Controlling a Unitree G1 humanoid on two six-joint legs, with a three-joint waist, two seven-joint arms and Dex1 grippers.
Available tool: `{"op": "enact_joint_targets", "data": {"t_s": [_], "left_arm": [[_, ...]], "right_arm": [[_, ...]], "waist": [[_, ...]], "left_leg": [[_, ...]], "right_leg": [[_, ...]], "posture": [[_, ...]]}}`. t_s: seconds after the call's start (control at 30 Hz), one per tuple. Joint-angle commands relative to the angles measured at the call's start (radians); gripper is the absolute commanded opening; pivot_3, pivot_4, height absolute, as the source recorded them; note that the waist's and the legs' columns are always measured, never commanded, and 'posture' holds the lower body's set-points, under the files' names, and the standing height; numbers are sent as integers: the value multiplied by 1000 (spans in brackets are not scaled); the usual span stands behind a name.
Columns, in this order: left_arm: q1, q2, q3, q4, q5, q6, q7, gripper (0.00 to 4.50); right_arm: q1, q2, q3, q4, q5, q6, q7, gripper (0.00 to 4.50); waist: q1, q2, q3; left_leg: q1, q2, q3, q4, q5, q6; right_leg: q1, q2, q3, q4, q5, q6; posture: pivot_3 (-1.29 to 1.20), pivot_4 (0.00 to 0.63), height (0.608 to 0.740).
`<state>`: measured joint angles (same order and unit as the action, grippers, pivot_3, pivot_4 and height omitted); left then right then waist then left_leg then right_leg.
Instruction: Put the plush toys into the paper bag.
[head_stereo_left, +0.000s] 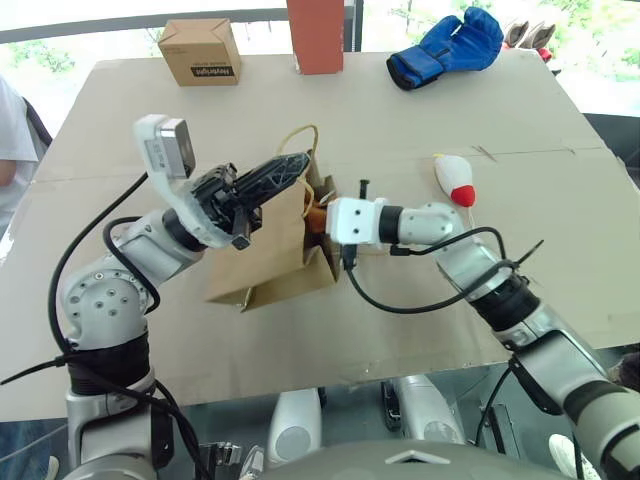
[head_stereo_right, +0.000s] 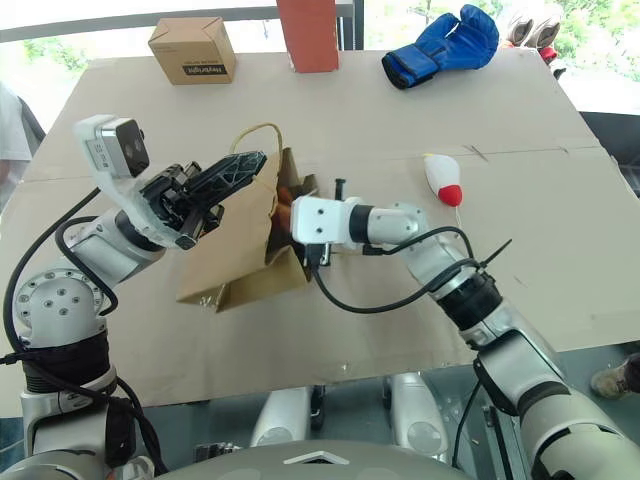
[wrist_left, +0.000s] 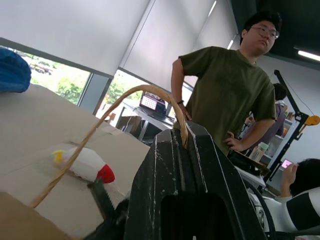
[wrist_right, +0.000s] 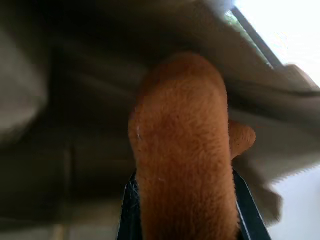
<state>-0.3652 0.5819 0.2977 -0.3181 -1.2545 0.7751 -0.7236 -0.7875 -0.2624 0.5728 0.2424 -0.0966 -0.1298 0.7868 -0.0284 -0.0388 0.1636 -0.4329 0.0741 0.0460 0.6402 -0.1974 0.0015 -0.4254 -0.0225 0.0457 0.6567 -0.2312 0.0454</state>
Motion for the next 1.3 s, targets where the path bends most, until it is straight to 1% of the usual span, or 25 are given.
{"op": "enact_joint_targets", "data": {"t_s": [0.03,0.13,0.27,0.37,0.47,0.5,0.57,0.6,0.7,0.9,1.0,1.1,1.13,1.17,1.23,1.3], "left_arm": [[-21,-7,-9,-15,18,-22,-12,0],[-21,-17,-20,-16,41,-31,-17,0],[-22,-24,-30,-18,80,-51,-23,0],[-35,-25,-32,-4,115,-70,-38,0],[-58,-35,-35,15,146,-90,-43,0],[-63,-38,-34,19,149,-92,-43,0],[-71,-42,-33,28,160,-97,-49,0],[-72,-43,-32,30,164,-98,-53,0],[-58,-34,-17,33,168,-98,-70,0],[-6,6,6,53,197,-117,-132,0],[2,5,-4,65,226,-139,-151,0],[1,-3,-7,69,239,-152,-157,0],[-4,-17,-11,71,250,-167,-149,0],[-8,-31,-13,69,260,-182,-138,0],[-13,-55,-12,64,272,-200,-114,0],[-11,-74,-13,50,279,-209,-99,0]], "right_arm": [[-53,41,-1,54,-14,-130,35,111],[-89,97,6,152,-32,-231,43,111],[-127,166,28,294,-18,-357,137,111],[-140,199,6,361,-10,-390,160,1222],[-131,211,-15,389,-3,-400,164,2675],[-125,215,-25,387,2,-394,157,3145],[-107,205,-43,379,-24,-365,111,3721],[-94,200,-57,365,-28,-336,90,4223],[-45,154,-98,275,-36,-249,51,4223],[129,17,-193,-69,-6,-26,40,4223],[196,-14,-255,-245,43,140,25,4223],[224,-27,-284,-343,82,248,25,4223],[229,-23,-356,-406,151,394,-5,4223],[230,-26,-421,-449,182,496,-42,4223],[209,-59,-494,-484,104,684,-158,4223],[177,-87,-531,-446,75,751,-221,4223]], "waist": [[-1,0,0],[-4,0,0],[-8,0,0],[-7,0,0],[-6,0,0],[-6,0,0],[-6,0,0],[-6,0,0],[-5,0,0],[-4,1,0],[-5,1,0],[-8,1,0],[-7,1,0],[-6,1,0],[9,1,0],[17,1,0]], "left_leg": [[0,0,0,0,0,0],[1,1,0,0,0,0],[1,1,-1,0,0,0],[1,1,-1,0,0,0],[1,1,-1,0,0,0],[1,1,-1,0,0,0],[1,1,-1,0,0,0],[1,1,-1,0,0,0],[1,1,-1,0,0,0],[1,1,0,0,0,0],[2,1,0,-1,0,0],[2,1,0,-1,0,0],[2,2,0,-1,0,0],[2,2,0,-1,0,0],[1,1,0,0,0,0],[1,1,1,1,0,0]], "right_leg": [[0,0,0,0,0,0],[0,1,0,1,0,-1],[0,1,0,2,0,-1],[0,1,0,2,0,0],[0,1,0,2,0,-1],[0,1,0,2,0,-1],[0,1,0,2,0,-1],[0,1,0,2,0,0],[0,1,0,3,0,0],[0,1,0,3,0,-1],[0,1,0,3,-1,-1],[0,2,0,3,-1,-2],[0,2,0,3,-1,-2],[0,2,0,3,-1,-2],[0,1,0,3,-1,-2],[0,0,0,3,-2,-3]], "posture": [[0,150,740],[0,150,740],[0,150,740],[0,150,740],[0,150,740],[0,150,740],[0,150,740],[0,150,740],[0,150,740],[0,150,740],[0,150,740],[0,150,740],[0,150,740],[0,150,740],[0,150,740],[0,150,740]]}}
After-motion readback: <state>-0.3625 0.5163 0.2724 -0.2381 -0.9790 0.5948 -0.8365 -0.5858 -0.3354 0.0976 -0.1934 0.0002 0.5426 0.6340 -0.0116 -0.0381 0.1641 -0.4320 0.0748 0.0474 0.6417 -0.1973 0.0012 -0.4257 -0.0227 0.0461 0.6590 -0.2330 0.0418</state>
